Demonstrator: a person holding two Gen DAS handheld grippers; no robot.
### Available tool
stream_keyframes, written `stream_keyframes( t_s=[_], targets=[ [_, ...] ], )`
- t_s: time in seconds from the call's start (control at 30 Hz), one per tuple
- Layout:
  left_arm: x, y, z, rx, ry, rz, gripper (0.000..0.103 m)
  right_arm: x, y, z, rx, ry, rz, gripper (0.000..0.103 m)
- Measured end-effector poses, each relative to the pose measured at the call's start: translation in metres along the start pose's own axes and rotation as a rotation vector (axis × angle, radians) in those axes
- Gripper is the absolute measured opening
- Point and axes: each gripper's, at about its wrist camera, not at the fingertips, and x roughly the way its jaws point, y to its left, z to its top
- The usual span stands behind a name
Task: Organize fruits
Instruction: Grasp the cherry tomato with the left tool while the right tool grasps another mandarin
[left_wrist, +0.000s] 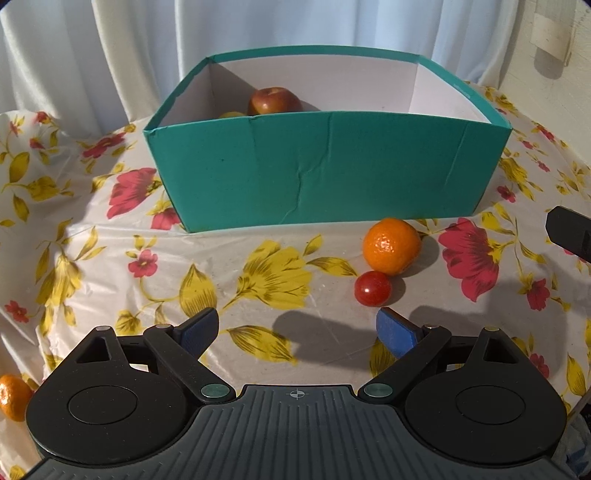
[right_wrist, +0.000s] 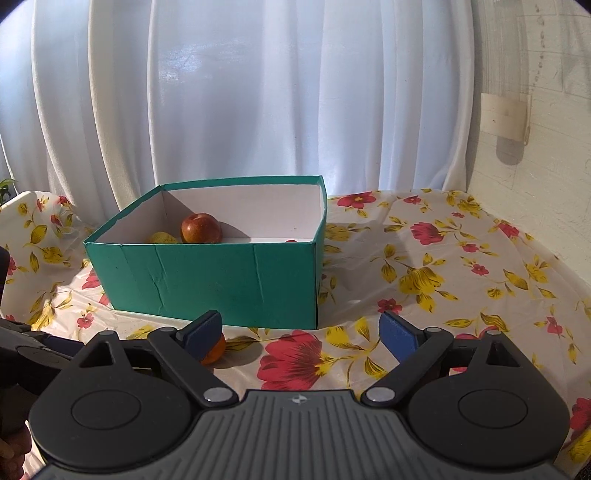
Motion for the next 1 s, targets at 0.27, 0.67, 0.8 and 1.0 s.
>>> stream_keyframes(
  t_s=[0.27, 0.67, 0.8, 1.0],
  targets=[
    [-0.003, -0.016, -0.010, 0.074, -0.119, -0.058, 0.093, -0.009, -0.006, -0.010, 0.004, 0.020, -0.019, 0.092],
    [0.021, -0.032, -0.013, 0.126, -0.148, -0.116, 0.064, -0.005, -0.010, -0.021, 0.000, 0.058, -0.023, 0.092],
    [0.029, -0.038, -0.011, 0.145, -0.133, -0.126, 0.050, -0.001, -0.012, -0.021, 0.003, 0.067, -0.018, 0.092],
    [0.031, -0.037, -0.009, 0.123, -0.123, -0.145, 0.030, 0.002, -0.012, -0.020, -0.008, 0.071, -0.007, 0.092]
  ],
)
